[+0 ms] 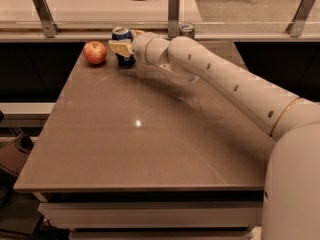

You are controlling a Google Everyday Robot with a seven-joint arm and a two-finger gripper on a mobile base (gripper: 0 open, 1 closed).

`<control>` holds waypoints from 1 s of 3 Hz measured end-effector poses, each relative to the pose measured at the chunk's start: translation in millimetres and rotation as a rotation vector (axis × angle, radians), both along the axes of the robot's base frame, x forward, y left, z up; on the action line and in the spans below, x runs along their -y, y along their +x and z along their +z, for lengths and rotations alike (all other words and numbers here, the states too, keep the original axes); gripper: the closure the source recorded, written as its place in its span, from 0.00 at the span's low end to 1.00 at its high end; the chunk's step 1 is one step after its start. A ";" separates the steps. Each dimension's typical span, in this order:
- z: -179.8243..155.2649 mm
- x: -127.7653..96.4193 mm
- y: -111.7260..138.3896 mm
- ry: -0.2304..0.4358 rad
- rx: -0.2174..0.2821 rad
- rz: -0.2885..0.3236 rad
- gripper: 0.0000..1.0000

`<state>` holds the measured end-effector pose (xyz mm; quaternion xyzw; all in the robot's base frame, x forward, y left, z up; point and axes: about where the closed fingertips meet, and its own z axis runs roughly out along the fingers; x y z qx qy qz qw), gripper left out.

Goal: Move pepsi can near apple

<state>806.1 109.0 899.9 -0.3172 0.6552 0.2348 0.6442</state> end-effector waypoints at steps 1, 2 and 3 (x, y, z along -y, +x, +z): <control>-0.1 -2.7 -0.5 0.001 0.000 0.004 0.58; -0.2 -5.1 -1.1 0.001 -0.001 0.007 0.35; -0.3 -7.7 -1.6 0.001 -0.001 0.010 0.12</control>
Offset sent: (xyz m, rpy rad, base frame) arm -0.0005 0.0023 -0.0001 0.0004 0.0003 0.0030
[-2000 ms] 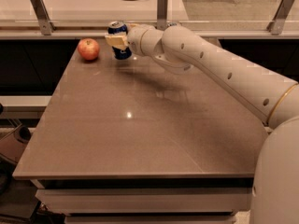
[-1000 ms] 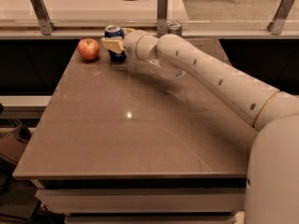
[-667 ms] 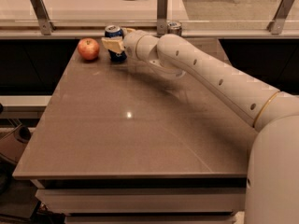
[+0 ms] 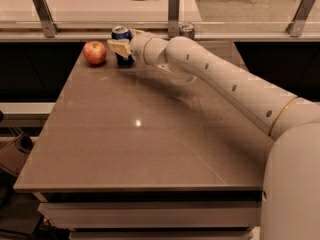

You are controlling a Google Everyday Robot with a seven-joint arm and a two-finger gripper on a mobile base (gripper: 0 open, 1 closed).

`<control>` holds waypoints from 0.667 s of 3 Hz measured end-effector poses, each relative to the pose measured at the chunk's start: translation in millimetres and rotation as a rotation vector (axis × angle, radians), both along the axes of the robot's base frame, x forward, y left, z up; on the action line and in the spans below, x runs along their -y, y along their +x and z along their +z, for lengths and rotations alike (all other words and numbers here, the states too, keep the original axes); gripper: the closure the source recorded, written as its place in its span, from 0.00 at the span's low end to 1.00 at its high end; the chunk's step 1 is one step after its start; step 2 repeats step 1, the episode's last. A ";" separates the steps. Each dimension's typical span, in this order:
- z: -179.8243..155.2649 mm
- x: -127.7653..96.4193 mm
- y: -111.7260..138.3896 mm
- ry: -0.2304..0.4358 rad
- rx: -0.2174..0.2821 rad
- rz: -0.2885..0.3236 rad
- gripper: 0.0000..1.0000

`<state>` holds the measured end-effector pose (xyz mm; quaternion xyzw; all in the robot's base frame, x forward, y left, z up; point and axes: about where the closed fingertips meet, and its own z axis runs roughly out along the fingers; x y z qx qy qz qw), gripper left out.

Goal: Move pepsi can near apple

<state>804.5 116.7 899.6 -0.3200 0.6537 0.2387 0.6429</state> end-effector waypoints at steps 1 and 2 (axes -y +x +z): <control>-0.1 -2.1 -0.5 0.000 0.000 0.003 0.00; -0.1 -2.1 -0.5 0.000 0.000 0.003 0.00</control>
Offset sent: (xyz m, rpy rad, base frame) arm 0.0000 0.0000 0.0000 0.0000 0.0000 0.0000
